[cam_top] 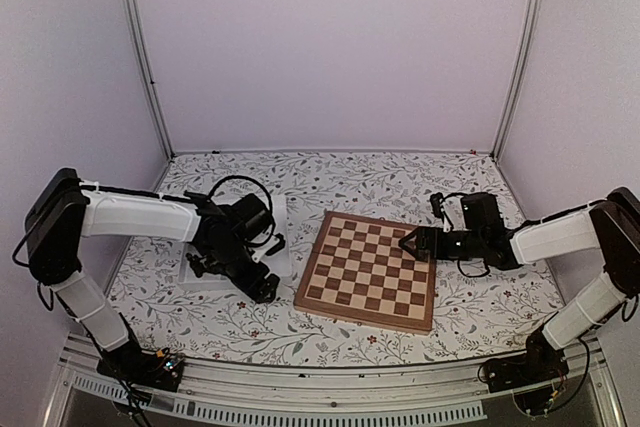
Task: Set up the chess pieces on the board
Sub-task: Move the storage box to the center of the board.
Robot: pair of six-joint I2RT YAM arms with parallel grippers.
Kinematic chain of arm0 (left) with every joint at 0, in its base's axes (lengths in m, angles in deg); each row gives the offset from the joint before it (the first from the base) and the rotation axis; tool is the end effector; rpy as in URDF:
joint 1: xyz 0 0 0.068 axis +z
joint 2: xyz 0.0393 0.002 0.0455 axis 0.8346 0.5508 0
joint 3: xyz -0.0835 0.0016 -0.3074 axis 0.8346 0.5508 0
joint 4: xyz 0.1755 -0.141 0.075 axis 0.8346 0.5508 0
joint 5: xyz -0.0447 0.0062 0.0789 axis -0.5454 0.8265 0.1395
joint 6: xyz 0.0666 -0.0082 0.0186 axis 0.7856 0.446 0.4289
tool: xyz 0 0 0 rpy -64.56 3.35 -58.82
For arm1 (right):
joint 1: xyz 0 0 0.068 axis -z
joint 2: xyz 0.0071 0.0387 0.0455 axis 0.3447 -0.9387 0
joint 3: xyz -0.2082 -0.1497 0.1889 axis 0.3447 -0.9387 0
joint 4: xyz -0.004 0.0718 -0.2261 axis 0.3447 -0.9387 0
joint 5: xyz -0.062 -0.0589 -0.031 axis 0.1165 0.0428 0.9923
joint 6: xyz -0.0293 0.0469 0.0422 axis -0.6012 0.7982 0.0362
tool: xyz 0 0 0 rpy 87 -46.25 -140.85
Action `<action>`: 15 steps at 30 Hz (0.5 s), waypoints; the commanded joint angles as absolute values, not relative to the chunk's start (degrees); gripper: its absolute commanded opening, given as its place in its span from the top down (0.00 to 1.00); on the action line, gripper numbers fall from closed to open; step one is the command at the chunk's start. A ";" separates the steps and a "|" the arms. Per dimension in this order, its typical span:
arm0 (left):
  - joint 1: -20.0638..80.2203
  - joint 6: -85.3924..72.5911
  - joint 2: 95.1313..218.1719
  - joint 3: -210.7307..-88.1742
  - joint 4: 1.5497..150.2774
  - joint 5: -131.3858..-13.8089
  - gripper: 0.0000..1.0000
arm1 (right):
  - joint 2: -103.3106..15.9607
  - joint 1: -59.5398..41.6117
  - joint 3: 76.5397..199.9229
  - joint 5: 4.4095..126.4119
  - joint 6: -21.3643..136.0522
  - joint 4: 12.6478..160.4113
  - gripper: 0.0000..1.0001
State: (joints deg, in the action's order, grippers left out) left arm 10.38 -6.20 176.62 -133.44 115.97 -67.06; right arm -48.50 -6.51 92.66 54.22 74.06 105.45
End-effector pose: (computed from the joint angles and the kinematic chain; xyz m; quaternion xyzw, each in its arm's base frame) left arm 0.1959 -0.2080 0.2039 0.2998 0.9471 -0.0745 0.0865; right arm 0.2345 0.1382 0.1984 -0.0966 0.8825 0.3179 0.3327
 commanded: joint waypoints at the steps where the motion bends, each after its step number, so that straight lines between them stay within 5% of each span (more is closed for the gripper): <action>1: 7.79 -9.70 173.16 -132.82 118.37 -70.39 0.05 | -50.10 -7.27 94.43 52.71 73.46 105.63 0.01; 5: 7.71 -10.64 170.90 -135.14 120.80 -68.34 0.06 | -49.84 -7.30 95.50 52.73 72.67 104.38 0.01; 11: 11.37 -17.62 163.59 -137.46 124.66 -48.87 0.08 | -44.96 -7.29 96.25 54.89 70.64 100.54 0.01; 15: 19.21 -20.71 158.07 -135.06 125.31 -43.05 0.20 | -41.48 -7.30 93.58 58.09 69.05 101.78 0.01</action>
State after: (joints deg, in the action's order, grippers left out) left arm 12.44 -15.95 162.56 -136.07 122.62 -53.35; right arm -45.25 -6.91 95.15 54.70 71.59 101.39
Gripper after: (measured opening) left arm 0.853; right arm 0.990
